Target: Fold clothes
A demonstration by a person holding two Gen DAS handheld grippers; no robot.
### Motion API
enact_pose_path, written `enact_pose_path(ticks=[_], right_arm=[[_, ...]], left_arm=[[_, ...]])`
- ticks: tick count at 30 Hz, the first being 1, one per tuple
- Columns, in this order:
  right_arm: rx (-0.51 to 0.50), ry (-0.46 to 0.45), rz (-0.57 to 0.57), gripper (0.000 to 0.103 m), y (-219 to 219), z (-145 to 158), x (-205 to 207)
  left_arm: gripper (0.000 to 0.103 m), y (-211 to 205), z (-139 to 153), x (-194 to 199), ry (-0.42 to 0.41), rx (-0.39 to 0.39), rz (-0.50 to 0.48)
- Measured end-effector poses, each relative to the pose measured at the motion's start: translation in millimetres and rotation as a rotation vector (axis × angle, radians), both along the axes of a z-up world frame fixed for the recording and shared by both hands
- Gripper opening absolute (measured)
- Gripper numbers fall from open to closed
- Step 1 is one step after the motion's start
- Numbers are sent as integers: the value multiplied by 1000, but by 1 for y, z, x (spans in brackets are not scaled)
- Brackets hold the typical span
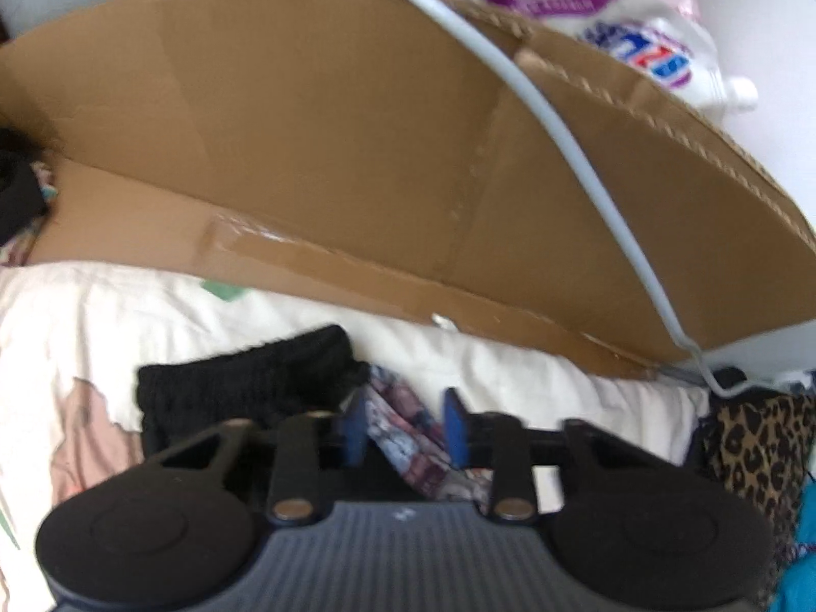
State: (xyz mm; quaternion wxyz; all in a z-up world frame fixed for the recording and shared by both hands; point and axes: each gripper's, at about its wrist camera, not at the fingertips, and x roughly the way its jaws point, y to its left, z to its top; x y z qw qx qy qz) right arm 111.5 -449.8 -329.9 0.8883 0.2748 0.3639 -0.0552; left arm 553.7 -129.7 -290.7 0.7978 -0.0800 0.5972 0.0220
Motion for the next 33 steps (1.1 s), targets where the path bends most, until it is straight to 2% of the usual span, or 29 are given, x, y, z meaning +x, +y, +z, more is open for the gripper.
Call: enact_pose_path(ticks=[1,5,7,10,15,19,23,27,30,33], right_arm=[[-2,3,3,32,0,0,-1],[-6,15,7,32,0,-3,-5],[-4,23,6,32,-1,-5,-6],[-6,31,11,32,0,-7,-7],[-16,45,25,32,2,-9,-8],[-20,52,31,32,4,-9,-8],[-20,50,36,32,5,-8,-7],[-17,48,40,32,6,-8,-4],[-18,53,50,32,9,-8,-3],[-13,61,54,32,11,-9,-3]], left_arm=[[15,0,-6,0,30,-5,11],[15,3,-23,-4,90,-33,71],[17,4,-30,-5,97,-27,79],[29,10,-43,-9,114,-30,110],[29,25,-67,-21,141,-46,162],[30,33,-69,-24,138,-81,190],[41,30,-58,-21,127,-96,184],[41,23,-56,-18,132,-111,158],[40,20,-67,-22,170,-95,164],[40,19,-78,-28,170,-77,175]])
